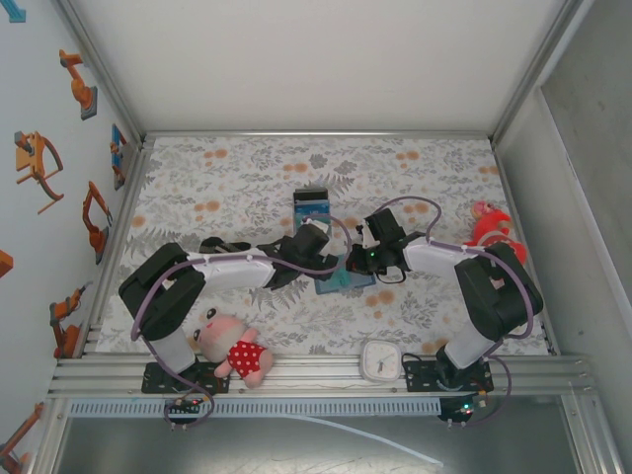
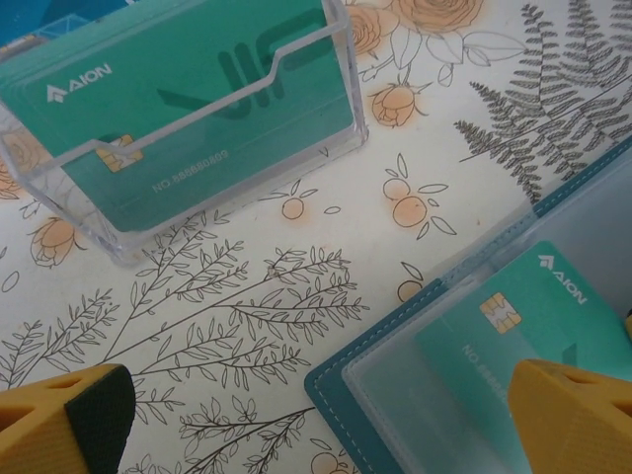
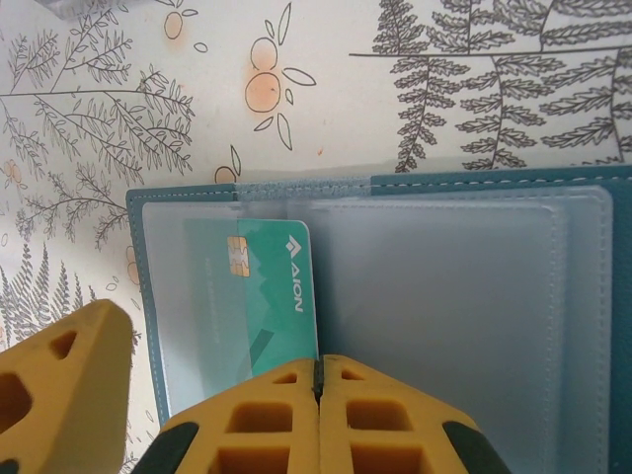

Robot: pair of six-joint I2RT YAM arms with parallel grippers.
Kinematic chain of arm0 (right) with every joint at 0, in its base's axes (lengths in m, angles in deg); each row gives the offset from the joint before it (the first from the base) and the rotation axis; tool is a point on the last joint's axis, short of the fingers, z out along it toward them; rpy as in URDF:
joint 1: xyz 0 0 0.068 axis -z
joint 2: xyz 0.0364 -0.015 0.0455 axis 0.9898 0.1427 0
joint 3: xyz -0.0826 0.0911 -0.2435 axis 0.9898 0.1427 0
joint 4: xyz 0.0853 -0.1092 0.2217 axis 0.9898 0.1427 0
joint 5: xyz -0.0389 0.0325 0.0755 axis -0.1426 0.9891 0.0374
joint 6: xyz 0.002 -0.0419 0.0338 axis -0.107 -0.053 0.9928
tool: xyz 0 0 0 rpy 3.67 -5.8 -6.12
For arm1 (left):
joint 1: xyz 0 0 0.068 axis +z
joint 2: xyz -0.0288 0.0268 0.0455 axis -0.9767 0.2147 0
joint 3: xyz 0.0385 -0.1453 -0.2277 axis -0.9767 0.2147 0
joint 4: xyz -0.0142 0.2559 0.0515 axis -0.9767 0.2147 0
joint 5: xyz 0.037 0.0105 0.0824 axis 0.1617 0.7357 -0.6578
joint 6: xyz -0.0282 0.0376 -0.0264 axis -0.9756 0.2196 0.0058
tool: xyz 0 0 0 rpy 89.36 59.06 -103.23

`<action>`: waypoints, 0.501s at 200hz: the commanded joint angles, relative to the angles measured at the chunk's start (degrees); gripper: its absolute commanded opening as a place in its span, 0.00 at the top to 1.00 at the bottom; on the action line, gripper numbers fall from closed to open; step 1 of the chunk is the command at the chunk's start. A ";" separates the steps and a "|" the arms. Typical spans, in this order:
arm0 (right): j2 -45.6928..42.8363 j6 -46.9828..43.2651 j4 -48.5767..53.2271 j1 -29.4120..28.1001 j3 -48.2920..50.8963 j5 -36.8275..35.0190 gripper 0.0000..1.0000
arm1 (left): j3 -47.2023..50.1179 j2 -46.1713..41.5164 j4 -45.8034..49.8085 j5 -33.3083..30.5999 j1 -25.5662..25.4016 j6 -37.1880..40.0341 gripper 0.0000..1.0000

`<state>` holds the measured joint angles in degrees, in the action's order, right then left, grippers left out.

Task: Take the credit cards out of the card holder

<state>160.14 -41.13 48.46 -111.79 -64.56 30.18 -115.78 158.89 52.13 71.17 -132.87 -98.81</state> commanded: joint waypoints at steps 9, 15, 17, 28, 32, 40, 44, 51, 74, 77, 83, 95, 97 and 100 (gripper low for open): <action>-1.98 -0.66 1.37 0.43 -1.11 -0.98 1.00 | -0.62 2.36 1.70 -0.04 -0.28 1.07 0.03; -2.07 -0.61 1.46 0.47 -1.11 -0.98 1.00 | -0.54 2.62 1.99 -0.05 -0.28 1.16 0.03; -2.11 -0.60 1.41 0.47 -1.06 -1.05 1.00 | -0.52 2.68 2.07 -0.06 -0.28 1.16 0.03; -2.33 -0.57 1.46 0.60 -0.94 -1.06 1.00 | -0.37 2.99 2.62 -0.17 -0.28 1.30 0.03; -2.41 -0.64 1.44 0.64 -0.93 -1.16 1.00 | -0.28 3.04 2.81 -0.28 -0.28 1.34 0.03; -2.58 -0.57 1.48 0.77 -0.77 -1.16 1.00 | -0.12 3.09 3.11 -0.43 -0.30 1.43 0.03; -2.72 -0.57 1.50 0.86 -0.68 -1.16 1.00 | -0.02 3.17 3.22 -0.54 -0.26 1.43 0.03; -2.92 -0.58 1.55 1.01 -0.54 -1.16 1.00 | 0.13 3.10 3.40 -0.68 -0.28 1.51 0.03; -3.84 -0.47 1.47 1.65 0.03 -1.16 1.00 | 0.34 3.16 3.56 -0.81 -0.28 1.78 0.03; -4.03 -0.36 1.40 1.66 0.10 -1.13 1.00 | 0.36 3.20 3.60 -0.85 -0.28 1.76 0.03; -4.29 -0.22 1.08 1.76 0.29 -0.72 1.00 | 0.26 3.26 3.56 -0.84 -0.28 1.71 0.03; -4.50 0.67 -0.15 1.74 0.87 0.38 1.00 | 0.00 3.68 3.67 -0.68 -0.28 1.87 0.03; -4.50 0.79 -0.59 1.77 1.01 0.67 1.00 | -0.07 3.78 3.69 -0.68 -0.28 1.87 0.03; -4.55 1.17 -1.15 1.78 1.26 1.13 1.00 | -0.14 3.84 3.75 -0.68 -0.28 1.87 0.03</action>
<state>157.74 -41.09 48.83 -110.40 -64.54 29.78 -115.81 161.78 53.88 71.10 -132.87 -98.33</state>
